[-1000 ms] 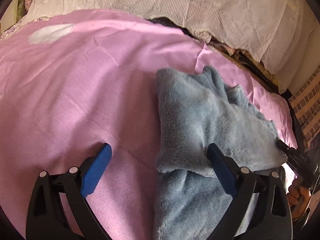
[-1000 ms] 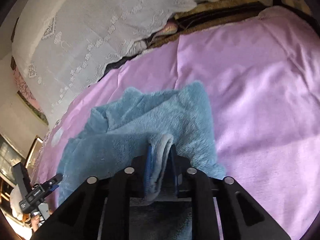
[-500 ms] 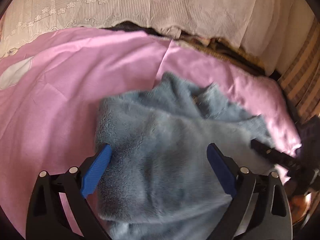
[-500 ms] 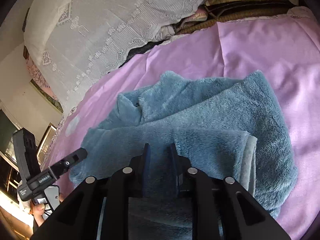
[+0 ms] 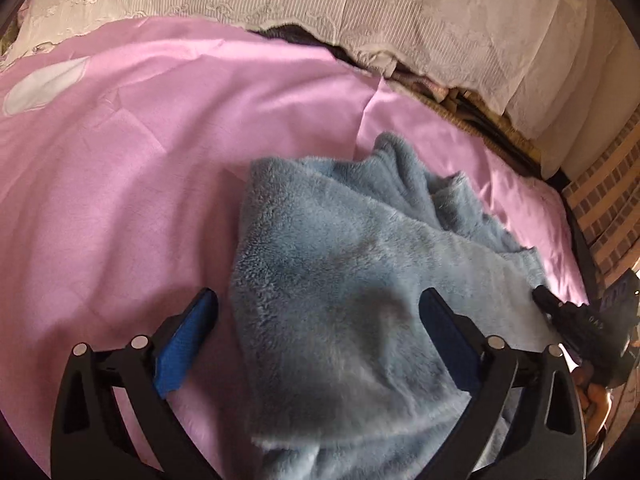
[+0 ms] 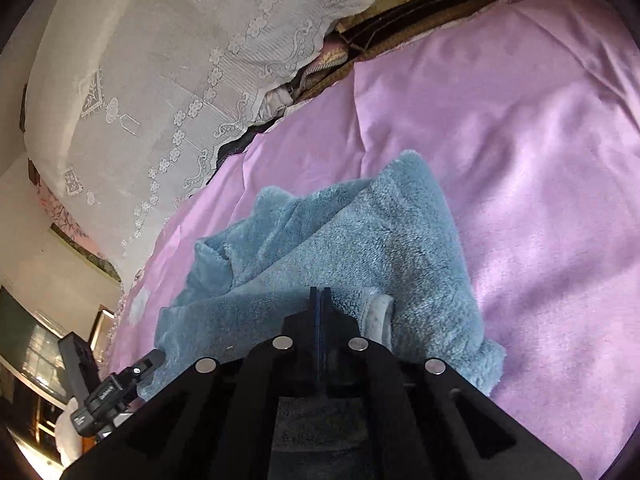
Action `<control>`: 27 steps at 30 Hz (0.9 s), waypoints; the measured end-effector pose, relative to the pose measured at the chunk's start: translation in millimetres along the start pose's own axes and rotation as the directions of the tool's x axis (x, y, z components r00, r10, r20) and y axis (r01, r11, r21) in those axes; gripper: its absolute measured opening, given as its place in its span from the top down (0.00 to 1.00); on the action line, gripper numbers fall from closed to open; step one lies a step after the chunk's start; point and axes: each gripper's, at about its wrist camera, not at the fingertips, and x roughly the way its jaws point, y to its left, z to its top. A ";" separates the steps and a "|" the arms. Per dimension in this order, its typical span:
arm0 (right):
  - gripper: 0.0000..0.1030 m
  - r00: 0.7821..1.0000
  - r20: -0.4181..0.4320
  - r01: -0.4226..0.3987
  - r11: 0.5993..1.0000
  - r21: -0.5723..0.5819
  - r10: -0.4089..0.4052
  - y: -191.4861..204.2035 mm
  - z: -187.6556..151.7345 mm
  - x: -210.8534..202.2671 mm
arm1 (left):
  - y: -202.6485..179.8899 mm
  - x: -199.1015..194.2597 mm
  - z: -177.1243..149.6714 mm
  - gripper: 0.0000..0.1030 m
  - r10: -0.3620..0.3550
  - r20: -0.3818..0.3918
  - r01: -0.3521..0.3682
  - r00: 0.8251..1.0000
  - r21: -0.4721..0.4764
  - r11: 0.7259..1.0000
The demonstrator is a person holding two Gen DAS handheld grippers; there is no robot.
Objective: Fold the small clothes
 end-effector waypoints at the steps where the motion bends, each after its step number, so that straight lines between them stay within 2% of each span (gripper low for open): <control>1: 0.94 1.000 0.015 0.012 1.000 -0.017 -0.012 4.1 -1.6 -6.1 | -0.6 -6.8 -1.1 0.05 -0.017 0.016 0.017 1.000 0.002 1.000; 4: 0.94 0.999 0.026 -0.020 0.998 -0.064 0.021 21.0 -8.8 -22.3 | -11.2 -27.9 -10.3 0.05 -0.090 0.041 0.089 0.995 0.038 0.995; 6: 0.94 0.998 0.005 -0.059 0.994 -0.092 0.060 33.3 -16.7 -25.7 | -19.6 -31.4 -19.5 0.05 -0.117 0.015 0.115 0.993 0.078 0.990; 9: 0.86 0.997 -0.050 -0.064 0.990 -0.126 0.058 42.8 -33.4 -21.1 | -29.9 -17.1 -32.7 0.05 -0.015 -0.036 0.020 0.999 0.140 0.990; 10: 0.84 0.996 -0.073 -0.054 0.990 -0.127 0.045 41.9 -39.0 -17.5 | -28.5 -12.0 -32.3 0.05 -0.007 -0.060 0.015 0.998 0.134 0.991; 12: 0.84 0.994 -0.103 -0.048 0.992 -0.117 0.036 38.3 -44.4 -12.1 | -18.9 0.3 -31.4 0.04 -0.030 -0.130 0.042 0.991 0.087 0.995; 13: 0.84 0.992 -0.114 -0.059 0.993 -0.100 0.047 34.1 -44.4 -10.4 | -15.6 0.9 -30.4 0.04 -0.048 -0.132 0.058 0.990 0.074 0.996; 15: 0.85 0.989 -0.124 -0.086 0.995 -0.056 0.079 26.4 -43.4 -9.5 | -16.3 0.8 -31.5 0.04 -0.025 -0.130 0.037 0.991 0.086 0.996; 18: 0.94 0.986 -0.123 -0.109 0.994 0.009 0.109 14.1 -44.2 -11.3 | -21.4 0.7 -34.5 0.04 0.005 -0.127 0.010 0.992 0.117 0.993; 21: 0.95 0.991 -0.085 -0.101 0.994 0.036 0.104 8.5 -45.6 -20.6 | -15.3 -3.9 -36.6 0.04 -0.026 -0.120 0.037 0.992 0.092 0.995; 24: 0.90 0.997 -0.036 -0.075 0.997 0.001 0.075 10.2 -48.7 -36.4 | -10.8 -11.4 -39.8 0.04 -0.048 -0.103 0.055 0.993 0.064 0.996; 26: 0.75 0.997 -0.010 -0.079 0.997 -0.014 0.079 9.6 -51.3 -47.1 | -8.2 -21.0 -45.4 0.04 -0.052 -0.086 0.056 0.995 0.052 0.997; 27: 0.71 0.997 0.001 -0.083 0.996 -0.018 0.083 8.6 -52.6 -52.1 | -7.1 -26.5 -48.1 0.04 -0.054 -0.072 0.057 0.996 0.046 0.997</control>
